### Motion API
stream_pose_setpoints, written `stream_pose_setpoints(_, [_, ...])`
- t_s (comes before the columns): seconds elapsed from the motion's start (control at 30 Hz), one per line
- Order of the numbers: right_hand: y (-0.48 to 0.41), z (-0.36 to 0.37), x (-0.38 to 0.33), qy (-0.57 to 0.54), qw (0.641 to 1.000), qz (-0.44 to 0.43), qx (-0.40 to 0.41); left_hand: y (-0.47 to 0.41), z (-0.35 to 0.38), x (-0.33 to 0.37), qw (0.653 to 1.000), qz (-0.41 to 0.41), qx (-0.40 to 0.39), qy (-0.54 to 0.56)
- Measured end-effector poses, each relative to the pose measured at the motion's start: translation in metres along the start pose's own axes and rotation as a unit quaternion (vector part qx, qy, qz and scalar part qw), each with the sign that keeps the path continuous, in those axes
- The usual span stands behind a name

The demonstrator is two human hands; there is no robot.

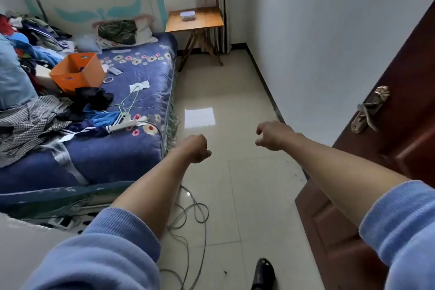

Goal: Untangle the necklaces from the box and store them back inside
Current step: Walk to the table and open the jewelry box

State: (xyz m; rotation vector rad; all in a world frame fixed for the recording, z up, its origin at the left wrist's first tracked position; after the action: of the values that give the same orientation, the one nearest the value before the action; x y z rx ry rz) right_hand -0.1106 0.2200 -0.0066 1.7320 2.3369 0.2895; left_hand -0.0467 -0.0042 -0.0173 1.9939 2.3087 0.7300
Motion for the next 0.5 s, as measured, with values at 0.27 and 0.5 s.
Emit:
stream_pose_setpoints(0.27, [-0.130, 0.005, 0.017, 0.015, 0.998, -0.011, -0.055, -0.112, -0.002, -0.008, 0.998, -0.043, -0.038, 0.024])
stream_pose_setpoints(0.5, [-0.257, -0.013, -0.003, 0.019, 0.996, -0.051, -0.073, -0.207, -0.032, -0.040, 0.993, -0.083, -0.053, 0.065])
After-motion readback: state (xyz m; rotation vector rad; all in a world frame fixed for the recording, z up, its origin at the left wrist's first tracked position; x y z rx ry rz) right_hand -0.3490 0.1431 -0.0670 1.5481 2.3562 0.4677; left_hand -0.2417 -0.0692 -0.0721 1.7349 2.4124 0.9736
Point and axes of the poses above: each hand's wrist, its own y-axis away from the middle knuckle, its own z-axis out of the palm, x = y × z, the point moved 5 cm from there along -y, towards the middle knuckle, and after that the axes turned 8 degrees about y, right-handed, at the moved point
